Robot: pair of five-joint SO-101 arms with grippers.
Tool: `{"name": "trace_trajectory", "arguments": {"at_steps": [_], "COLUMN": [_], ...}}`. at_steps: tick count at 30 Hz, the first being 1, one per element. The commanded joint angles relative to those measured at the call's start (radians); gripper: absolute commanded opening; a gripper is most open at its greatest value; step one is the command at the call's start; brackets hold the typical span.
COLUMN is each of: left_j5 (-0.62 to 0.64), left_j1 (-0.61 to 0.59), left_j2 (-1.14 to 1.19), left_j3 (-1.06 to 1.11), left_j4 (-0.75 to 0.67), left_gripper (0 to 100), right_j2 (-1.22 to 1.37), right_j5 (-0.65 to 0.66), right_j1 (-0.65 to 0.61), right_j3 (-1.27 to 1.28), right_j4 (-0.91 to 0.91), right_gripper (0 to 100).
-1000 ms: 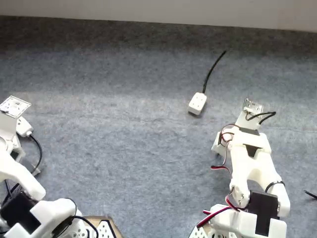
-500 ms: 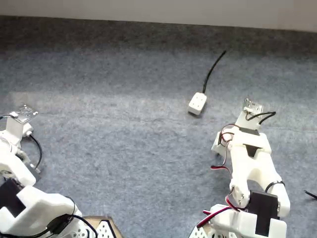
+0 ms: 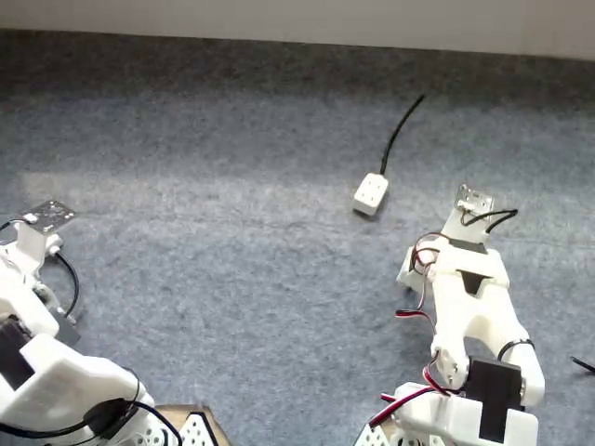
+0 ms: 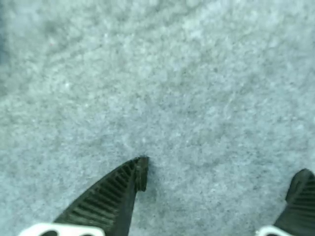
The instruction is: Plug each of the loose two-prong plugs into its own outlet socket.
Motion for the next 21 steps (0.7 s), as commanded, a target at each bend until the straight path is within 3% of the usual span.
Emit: {"name": "trace_trajectory", "arguments": {"at_steps": [1,11,21], "left_j5": [-0.109,-0.107,-0.107], "left_j1": [-0.013,-0.025,-0.021], "left_j2": [0.015,0.012,0.016], "left_j3": [-0.007,-0.007,0.062], "left_j4": [0.002,-0.137,-0.140], "left_gripper": [23,23,23], "right_j2": [0.004,0.005,0.007], "right_j5": [-0.006,-0.006,-0.006], "right_j1": [0.015,0.015,0.015], "right_j3": [-0.041,-0.041,-0.041], "right_j4": [0.002,0.002,0.002], "right_gripper": [42.5,42.5,42.5]}}
